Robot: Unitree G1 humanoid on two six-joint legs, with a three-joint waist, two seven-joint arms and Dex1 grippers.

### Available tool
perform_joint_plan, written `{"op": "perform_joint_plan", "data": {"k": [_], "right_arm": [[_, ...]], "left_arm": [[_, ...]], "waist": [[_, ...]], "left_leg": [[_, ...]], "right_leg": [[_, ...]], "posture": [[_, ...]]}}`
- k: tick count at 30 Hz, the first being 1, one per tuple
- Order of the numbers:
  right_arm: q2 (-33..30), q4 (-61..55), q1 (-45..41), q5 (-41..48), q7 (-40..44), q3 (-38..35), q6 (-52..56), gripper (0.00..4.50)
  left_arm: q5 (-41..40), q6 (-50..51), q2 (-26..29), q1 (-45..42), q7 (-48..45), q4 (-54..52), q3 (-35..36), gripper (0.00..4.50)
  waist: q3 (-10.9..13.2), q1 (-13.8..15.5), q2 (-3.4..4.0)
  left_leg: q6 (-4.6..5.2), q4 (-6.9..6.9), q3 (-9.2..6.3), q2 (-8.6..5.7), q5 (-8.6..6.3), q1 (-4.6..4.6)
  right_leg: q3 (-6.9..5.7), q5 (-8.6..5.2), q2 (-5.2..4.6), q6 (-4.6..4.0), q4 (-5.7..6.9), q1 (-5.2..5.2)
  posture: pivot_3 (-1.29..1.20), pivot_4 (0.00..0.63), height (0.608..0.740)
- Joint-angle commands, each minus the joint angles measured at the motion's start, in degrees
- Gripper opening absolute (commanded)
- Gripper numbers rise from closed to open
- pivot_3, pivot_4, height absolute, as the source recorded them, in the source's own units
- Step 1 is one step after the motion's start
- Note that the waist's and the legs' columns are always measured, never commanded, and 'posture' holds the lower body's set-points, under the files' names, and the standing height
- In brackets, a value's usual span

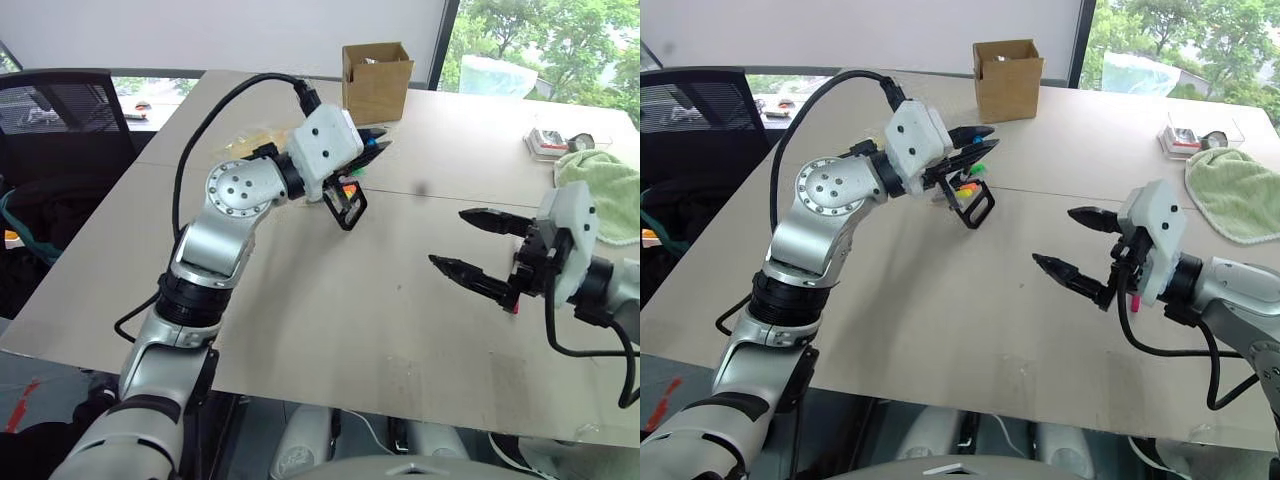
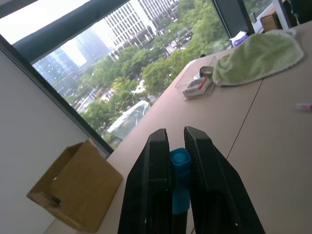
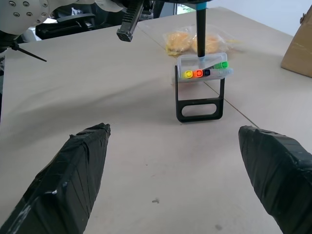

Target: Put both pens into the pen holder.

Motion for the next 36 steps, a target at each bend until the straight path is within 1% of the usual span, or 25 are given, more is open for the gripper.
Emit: {"op": "perform_joint_plan", "data": {"k": [1,2,3,4,5,6,7,8,9,10,12,15,17,20,22,24,27,29,31,32,33,34,36], "right_arm": [[-0.6,-1.8,-0.3,0.9,-0.5,-2.2,-1.4,4.47],[-0.6,-1.7,-0.4,0.9,-0.6,-2.1,-1.4,4.47],[-0.6,-1.7,-0.5,0.8,-0.7,-1.9,-1.3,4.50],[-0.6,-1.6,-0.6,0.7,-0.9,-1.7,-1.3,4.50],[-0.6,-1.6,-0.7,0.5,-1.1,-1.5,-1.3,4.50],[-0.7,-1.6,-0.7,0.1,-1.4,-1.4,-1.2,4.50],[-0.7,-1.5,-0.6,-0.1,-1.7,-1.4,-1.2,4.50],[-0.9,-1.3,-0.6,-0.8,-2.5,-1.2,-0.7,4.50],[-1.2,-0.9,-0.6,-1.7,-3.6,-0.9,0.0,4.50],[-1.6,0.0,-0.5,-2.8,-5.3,-0.3,1.5,4.50],[-2.2,2.4,-0.6,-6.7,-9.3,1.2,4.1,4.50],[-2.8,7.2,-0.4,-12.4,-15.6,3.1,9.1,4.50],[-1.6,10.0,-0.4,-14.4,-19.2,3.2,13.3,4.50],[0.1,12.5,-0.1,-16.6,-22.0,3.7,17.7,4.50],[2.3,14.0,0.2,-17.6,-24.0,4.3,21.2,4.50],[3.6,14.3,0.3,-18.6,-24.6,4.4,22.8,4.50],[6.9,15.3,2.2,-19.7,-25.8,4.0,25.6,4.50],[7.8,15.5,3.1,-20.8,-25.9,4.1,26.5,4.50],[8.9,15.6,3.8,-21.1,-25.9,3.2,28.3,3.97],[8.8,15.4,4.3,-21.3,-25.5,3.1,28.7,3.51],[9.0,15.2,4.7,-21.2,-25.2,2.8,29.2,3.26],[9.0,15.0,5.0,-21.2,-24.9,2.6,29.6,2.91],[9.2,14.9,5.4,-21.4,-24.5,2.3,29.6,2.01]], "left_arm": [[2.4,0.5,0.0,-0.5,1.2,0.2,0.4,0.00],[2.2,0.8,-0.5,-0.5,1.5,0.6,0.8,0.00],[1.9,0.6,-1.1,-0.4,1.5,0.8,1.2,0.75],[1.8,-0.3,-1.6,-0.4,1.9,1.1,1.6,1.01],[1.6,-0.9,-2.3,-0.4,2.4,1.3,2.1,1.43],[1.6,-1.3,-2.7,-0.5,2.8,1.4,2.5,1.99],[1.7,-1.5,-2.9,-0.6,3.1,1.5,2.8,2.29],[0.9,-1.7,-3.1,-0.3,2.6,1.2,3.2,2.67],[-0.6,-1.4,-3.4,0.0,1.8,0.6,3.8,3.18],[-3.3,0.4,-4.0,0.6,1.0,-0.4,4.9,3.53],[-9.5,5.2,-4.8,2.0,-1.2,-3.0,7.0,3.53],[-22.9,16.2,-4.2,5.5,-5.4,-8.2,11.4,3.53],[-29.7,21.8,-1.4,8.3,-9.1,-11.7,12.9,3.53],[-36.1,27.2,2.3,11.5,-12.1,-14.8,14.4,3.53],[-38.9,29.7,5.3,13.7,-14.8,-16.4,14.6,3.53],[-40.1,30.5,7.0,14.6,-15.8,-17.3,14.4,3.53],[-38.8,29.6,10.1,17.4,-18.6,-18.6,12.7,3.53],[-38.2,29.0,10.7,18.2,-19.0,-18.9,12.1,3.53],[-37.2,27.9,10.9,18.7,-19.2,-19.2,11.5,3.59],[-36.9,27.5,10.9,18.8,-19.1,-19.2,11.2,3.59],[-36.2,26.9,10.8,18.9,-19.1,-19.1,10.8,3.59],[-35.6,26.4,10.6,18.9,-19.1,-19.1,10.5,3.59],[-35.3,25.9,10.1,18.8,-18.9,-18.9,10.1,3.59]], "waist": [[0.0,0.0,0.00],[0.0,0.0,0.00],[0.0,0.0,0.00],[0.0,0.0,0.00],[0.0,0.0,0.00],[0.0,0.0,0.00],[0.0,0.0,0.00],[0.0,0.0,0.00],[0.0,0.0,0.00],[0.0,0.0,0.00],[0.0,-0.1,0.00],[0.0,-0.1,0.01],[0.0,-0.1,0.01],[0.0,-0.1,0.01],[0.0,-0.2,0.01],[0.0,-0.2,0.04],[0.0,-0.1,0.03],[0.0,-0.1,0.04],[-0.1,0.0,-0.03],[-0.1,0.0,-0.02],[-0.1,0.1,-0.02],[-0.1,0.2,-0.03],[-0.1,0.2,-0.03]], "left_leg": [[0.00,0.00,0.00,0.00,0.00,0.00],[0.00,0.01,0.00,0.00,0.00,-0.01],[0.00,0.01,0.00,0.00,0.00,0.00],[0.00,0.02,0.00,0.00,0.00,0.00],[0.00,0.02,-0.01,0.00,0.00,-0.01],[0.00,0.02,-0.01,0.00,0.00,-0.01],[0.00,0.02,-0.01,0.00,0.00,-0.02],[0.00,0.03,-0.01,0.00,0.00,-0.02],[0.00,0.03,-0.01,0.00,0.00,-0.01],[0.00,0.03,-0.01,0.00,0.00,-0.01],[-0.01,0.03,0.00,0.01,0.00,0.01],[-0.05,0.03,0.02,0.02,0.02,0.03],[-0.22,0.04,0.02,0.02,0.13,0.00],[-0.26,0.04,0.03,0.03,0.15,-0.07],[-0.25,0.04,0.05,0.02,0.14,-0.09],[-0.18,0.04,0.07,0.02,0.10,-0.08],[-0.05,0.06,0.09,0.01,0.03,-0.08],[-0.04,0.06,0.08,0.01,0.02,-0.09],[-0.03,0.06,0.10,0.01,0.02,-0.06],[-0.02,0.07,0.07,0.00,0.02,0.03],[-0.02,0.07,0.07,0.00,0.01,0.05],[-0.01,0.07,0.07,0.00,0.01,0.14],[0.00,0.07,0.06,0.00,0.00,0.21]], "right_leg": [[0.00,0.00,0.00,0.00,0.00,0.00],[0.00,0.00,0.00,0.00,0.00,0.00],[0.00,0.00,0.00,0.00,0.00,0.00],[0.00,0.00,0.00,0.00,0.00,0.00],[-0.01,0.00,0.00,0.00,0.01,0.00],[-0.01,0.00,-0.01,0.00,0.01,0.00],[-0.01,0.00,-0.01,0.00,0.01,0.00],[-0.01,0.00,-0.01,0.00,0.01,0.00],[0.00,0.00,-0.01,0.00,0.01,0.00],[0.00,0.00,-0.02,0.00,0.02,0.00],[0.02,0.00,-0.03,0.00,0.04,0.00],[0.04,0.00,-0.04,-0.01,0.09,-0.01],[0.04,0.00,-0.04,-0.01,0.12,-0.06],[0.04,-0.01,-0.01,-0.01,0.16,-0.17],[0.06,0.00,-0.01,-0.01,0.17,-0.20],[0.08,0.00,0.01,-0.01,0.17,-0.20],[0.10,0.00,0.02,-0.01,0.18,-0.20],[0.10,0.00,0.02,-0.01,0.16,-0.19],[0.11,0.00,0.02,-0.01,0.16,-0.17],[0.08,0.00,0.02,-0.01,0.15,-0.05],[0.08,-0.01,0.02,-0.01,0.15,-0.02],[0.08,-0.01,0.01,-0.02,0.14,0.06],[0.07,-0.01,0.01,-0.02,0.11,0.16]], "posture": [[0.00,0.150,0.740],[0.00,0.150,0.740],[0.00,0.150,0.740],[0.00,0.150,0.740],[0.00,0.150,0.740],[0.00,0.150,0.740],[0.00,0.150,0.740],[0.00,0.150,0.740],[0.00,0.150,0.740],[0.00,0.150,0.740],[0.00,0.150,0.740],[0.00,0.150,0.740],[0.00,0.150,0.740],[0.00,0.150,0.740],[0.00,0.150,0.740],[0.00,0.150,0.740],[0.00,0.150,0.740],[0.00,0.150,0.740],[0.00,0.150,0.740],[0.00,0.150,0.740],[0.00,0.150,0.740],[0.00,0.150,0.740],[0.00,0.150,0.740]]}}
